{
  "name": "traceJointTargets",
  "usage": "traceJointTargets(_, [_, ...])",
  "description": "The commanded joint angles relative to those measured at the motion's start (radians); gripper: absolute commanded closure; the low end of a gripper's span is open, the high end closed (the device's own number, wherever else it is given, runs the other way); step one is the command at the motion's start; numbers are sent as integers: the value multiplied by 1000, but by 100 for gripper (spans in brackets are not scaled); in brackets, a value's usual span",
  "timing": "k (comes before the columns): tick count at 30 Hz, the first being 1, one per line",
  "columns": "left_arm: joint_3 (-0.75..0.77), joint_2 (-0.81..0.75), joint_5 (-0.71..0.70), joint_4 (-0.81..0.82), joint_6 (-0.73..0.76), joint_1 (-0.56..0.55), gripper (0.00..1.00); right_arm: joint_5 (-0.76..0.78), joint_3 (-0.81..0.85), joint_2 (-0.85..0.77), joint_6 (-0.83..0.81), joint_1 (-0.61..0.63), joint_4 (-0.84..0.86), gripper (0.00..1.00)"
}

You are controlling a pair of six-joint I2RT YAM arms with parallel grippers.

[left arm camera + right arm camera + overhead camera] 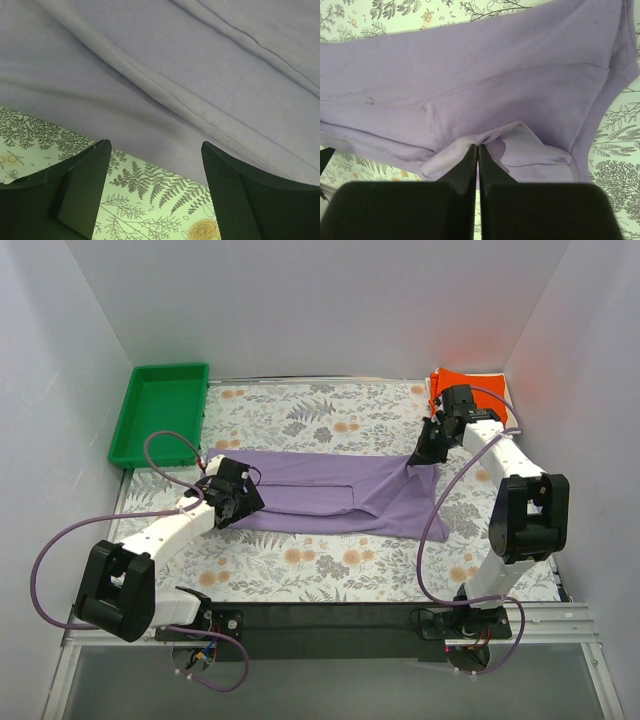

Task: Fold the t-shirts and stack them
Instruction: Fold the tshirt

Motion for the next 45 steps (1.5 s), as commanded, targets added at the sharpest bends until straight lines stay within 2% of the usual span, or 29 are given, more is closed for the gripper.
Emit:
traceJointTargets(1, [-9, -35, -38, -13, -21, 24, 33, -35, 57, 3, 18, -2, 57, 99])
traceJointTargets(10, [80, -6, -51, -48, -110, 76, 33, -43, 89, 28, 28, -1, 68, 99])
traceJointTargets(15, [173, 103, -35, -88, -180, 79, 33, -46, 66, 26, 28, -2, 80, 99])
traceJointTargets(28, [276, 272, -38, -140, -194, 84, 42, -31, 37, 6, 11, -14, 84, 99])
traceJointTargets(33, [298, 308, -59, -139, -194, 83, 51, -29, 27, 8, 5, -22, 84, 99])
traceJointTargets(42, [344, 345, -101, -169, -193, 102, 86, -29, 48, 14, 6, -30, 88, 99])
traceJointTargets(45, [351, 359, -102, -171, -188, 110, 90, -29, 56, 22, 6, -33, 88, 99])
